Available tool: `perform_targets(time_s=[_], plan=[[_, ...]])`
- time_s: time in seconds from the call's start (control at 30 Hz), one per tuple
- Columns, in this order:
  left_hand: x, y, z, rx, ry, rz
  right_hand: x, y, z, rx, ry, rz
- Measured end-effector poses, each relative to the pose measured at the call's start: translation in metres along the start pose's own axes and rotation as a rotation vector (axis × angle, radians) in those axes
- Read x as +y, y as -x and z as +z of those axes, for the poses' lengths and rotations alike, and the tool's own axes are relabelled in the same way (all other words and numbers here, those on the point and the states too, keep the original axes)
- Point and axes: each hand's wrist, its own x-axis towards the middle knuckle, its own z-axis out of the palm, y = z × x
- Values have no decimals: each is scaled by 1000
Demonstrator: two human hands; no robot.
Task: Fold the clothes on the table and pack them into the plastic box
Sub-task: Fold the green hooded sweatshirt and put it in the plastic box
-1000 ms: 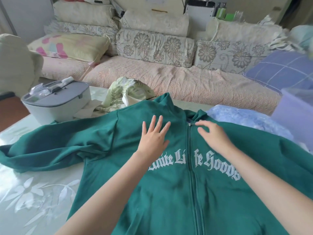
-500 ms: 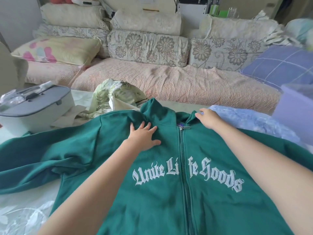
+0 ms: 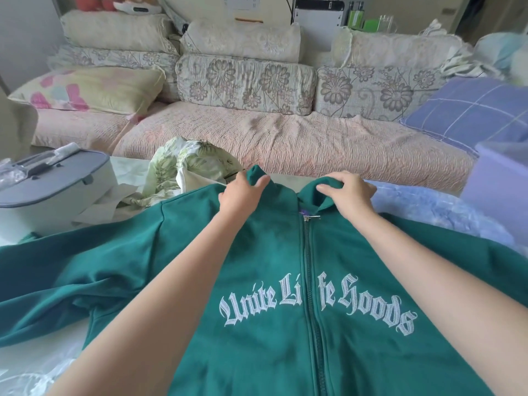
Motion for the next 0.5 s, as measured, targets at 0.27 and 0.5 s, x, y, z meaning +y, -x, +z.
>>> perform_targets(time_s=[0.27, 0.5], plan=[[6, -4, 9, -29, -89, -160, 29, 58, -23, -721, 204, -207], [8, 19, 7, -75, 601, 17, 14, 36, -24, -448, -212, 65]])
